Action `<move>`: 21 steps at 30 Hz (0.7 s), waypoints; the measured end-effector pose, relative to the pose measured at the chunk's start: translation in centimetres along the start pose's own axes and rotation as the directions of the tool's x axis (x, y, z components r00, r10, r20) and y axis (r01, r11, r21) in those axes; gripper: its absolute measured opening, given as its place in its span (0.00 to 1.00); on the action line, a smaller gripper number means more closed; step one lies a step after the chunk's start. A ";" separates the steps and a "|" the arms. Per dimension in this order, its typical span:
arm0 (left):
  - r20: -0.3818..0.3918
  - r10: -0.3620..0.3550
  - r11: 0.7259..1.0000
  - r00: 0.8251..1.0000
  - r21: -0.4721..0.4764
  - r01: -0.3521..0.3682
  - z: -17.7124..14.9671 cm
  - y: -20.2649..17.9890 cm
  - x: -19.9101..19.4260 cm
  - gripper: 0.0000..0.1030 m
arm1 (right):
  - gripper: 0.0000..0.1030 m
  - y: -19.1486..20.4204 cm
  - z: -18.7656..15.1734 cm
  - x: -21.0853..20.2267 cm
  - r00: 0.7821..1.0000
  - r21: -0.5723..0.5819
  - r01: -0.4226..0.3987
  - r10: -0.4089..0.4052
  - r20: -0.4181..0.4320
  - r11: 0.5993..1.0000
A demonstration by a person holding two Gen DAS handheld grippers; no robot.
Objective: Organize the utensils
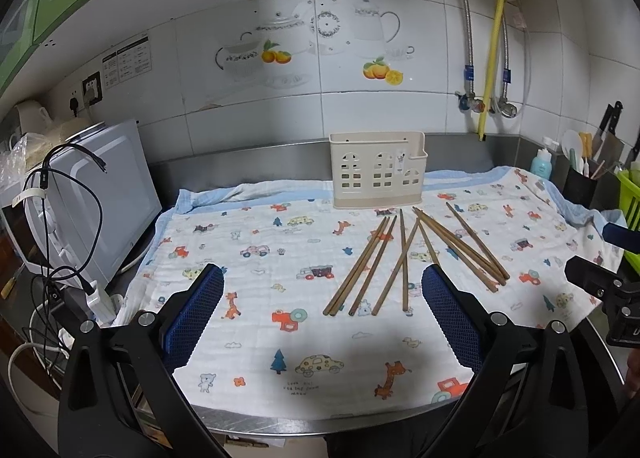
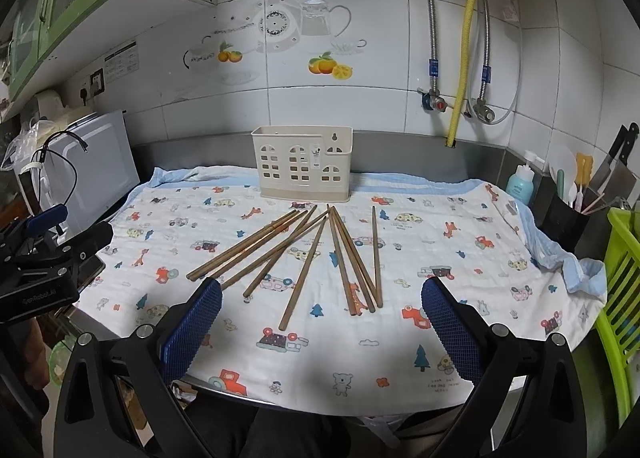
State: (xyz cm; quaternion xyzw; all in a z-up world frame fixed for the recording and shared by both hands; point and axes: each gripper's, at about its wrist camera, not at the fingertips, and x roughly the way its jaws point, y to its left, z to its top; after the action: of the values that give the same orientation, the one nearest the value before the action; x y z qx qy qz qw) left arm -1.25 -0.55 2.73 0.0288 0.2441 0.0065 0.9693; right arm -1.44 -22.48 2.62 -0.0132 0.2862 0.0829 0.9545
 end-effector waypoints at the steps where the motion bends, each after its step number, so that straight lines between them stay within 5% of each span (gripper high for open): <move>1: 0.001 0.000 1.000 1.000 -0.001 0.000 0.0 0.0 0.0 0.95 | 0.94 0.0 0.0 0.0 1.000 0.002 -0.001 0.001 0.001 1.000; 21: 0.000 -0.003 1.000 1.000 -0.008 0.003 -0.2 0.1 0.0 0.95 | 0.94 0.1 0.0 0.0 1.000 0.001 -0.003 0.003 0.000 1.000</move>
State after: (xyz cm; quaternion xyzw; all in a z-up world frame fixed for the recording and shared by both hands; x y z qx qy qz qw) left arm -1.37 -0.48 2.53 0.0247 0.2440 0.0062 0.9694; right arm -1.47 -22.35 2.61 -0.0124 0.2862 0.0842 0.9544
